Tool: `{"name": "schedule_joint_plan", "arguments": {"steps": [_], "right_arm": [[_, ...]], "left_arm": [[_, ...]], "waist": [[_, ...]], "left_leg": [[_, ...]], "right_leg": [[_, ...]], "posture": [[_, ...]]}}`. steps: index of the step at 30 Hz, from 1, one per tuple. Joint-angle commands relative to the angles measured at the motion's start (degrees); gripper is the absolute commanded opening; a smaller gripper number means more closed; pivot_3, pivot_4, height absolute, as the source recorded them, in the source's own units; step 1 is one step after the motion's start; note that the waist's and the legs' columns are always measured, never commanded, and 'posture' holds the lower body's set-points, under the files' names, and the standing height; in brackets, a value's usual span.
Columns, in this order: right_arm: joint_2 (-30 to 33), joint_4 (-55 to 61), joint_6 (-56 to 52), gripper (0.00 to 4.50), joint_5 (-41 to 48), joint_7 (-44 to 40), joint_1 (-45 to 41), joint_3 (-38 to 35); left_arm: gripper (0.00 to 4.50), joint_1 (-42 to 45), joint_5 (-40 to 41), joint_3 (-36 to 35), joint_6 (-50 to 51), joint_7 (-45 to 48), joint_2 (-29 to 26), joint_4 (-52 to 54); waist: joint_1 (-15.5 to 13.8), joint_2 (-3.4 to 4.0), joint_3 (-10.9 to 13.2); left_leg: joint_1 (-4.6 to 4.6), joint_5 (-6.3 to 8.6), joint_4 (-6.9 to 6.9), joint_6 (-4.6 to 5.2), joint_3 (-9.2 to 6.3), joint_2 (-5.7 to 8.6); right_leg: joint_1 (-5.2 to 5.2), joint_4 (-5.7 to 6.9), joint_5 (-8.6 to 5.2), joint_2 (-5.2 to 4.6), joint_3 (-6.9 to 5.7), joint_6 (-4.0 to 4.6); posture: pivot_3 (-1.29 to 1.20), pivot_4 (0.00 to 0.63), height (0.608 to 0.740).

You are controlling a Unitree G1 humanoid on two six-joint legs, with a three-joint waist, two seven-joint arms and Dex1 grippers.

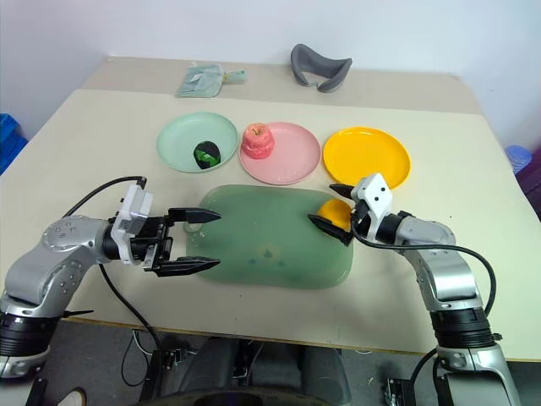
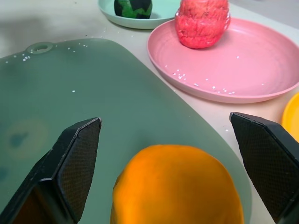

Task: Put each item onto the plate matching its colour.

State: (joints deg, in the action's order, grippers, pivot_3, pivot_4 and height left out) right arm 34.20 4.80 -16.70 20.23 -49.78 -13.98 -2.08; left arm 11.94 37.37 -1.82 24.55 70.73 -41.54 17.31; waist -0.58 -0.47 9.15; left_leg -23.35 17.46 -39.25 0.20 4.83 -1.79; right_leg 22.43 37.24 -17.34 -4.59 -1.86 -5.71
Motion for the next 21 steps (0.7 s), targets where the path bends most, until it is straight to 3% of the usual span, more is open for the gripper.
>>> {"name": "schedule_joint_plan", "arguments": {"steps": [1, 10, 15, 21], "right_arm": [[-0.05, 0.31, 0.13, 4.49, -0.28, 0.08, -0.06, 0.03], [0.43, -1.64, 0.91, 4.49, -0.66, -1.37, 1.56, 0.26], [-0.07, -2.34, 2.08, 2.90, -0.62, -1.42, 0.95, -0.06], [-2.26, -3.51, 3.20, 2.86, 0.40, -0.19, -4.70, -0.94]], "left_arm": [[4.50, -0.29, 1.21, -1.19, 0.04, -0.27, -0.31, 2.16], [4.50, -0.50, 1.15, -1.08, -0.01, -0.55, -0.29, 2.28], [4.50, -0.84, 1.13, -1.23, -0.08, -0.93, -0.18, 2.41], [4.50, -1.69, 1.94, -2.39, 0.25, -2.94, 0.39, 2.88]], "waist": [[0.01, 0.00, 0.00], [-0.01, 0.00, 0.00], [0.02, 0.00, 0.00], [0.12, 0.01, 0.00]], "left_leg": [[0.00, 0.00, 0.00, 0.00, 0.00, 0.00], [0.00, 0.00, 0.00, 0.00, 0.00, 0.00], [0.00, 0.00, 0.00, 0.00, 0.00, 0.00], [0.00, 0.00, 0.00, 0.00, 0.00, 0.00]], "right_leg": [[0.00, 0.00, 0.00, 0.00, 0.00, 0.00], [-0.01, 0.00, 0.00, 0.00, 0.00, 0.00], [0.00, 0.00, 0.00, 0.01, 0.00, 0.00], [0.01, 0.00, 0.00, 0.00, 0.01, 0.00]], "posture": [[0.00, 0.150, 0.740], [0.00, 0.150, 0.740], [0.00, 0.150, 0.740], [0.00, 0.150, 0.740]]}}
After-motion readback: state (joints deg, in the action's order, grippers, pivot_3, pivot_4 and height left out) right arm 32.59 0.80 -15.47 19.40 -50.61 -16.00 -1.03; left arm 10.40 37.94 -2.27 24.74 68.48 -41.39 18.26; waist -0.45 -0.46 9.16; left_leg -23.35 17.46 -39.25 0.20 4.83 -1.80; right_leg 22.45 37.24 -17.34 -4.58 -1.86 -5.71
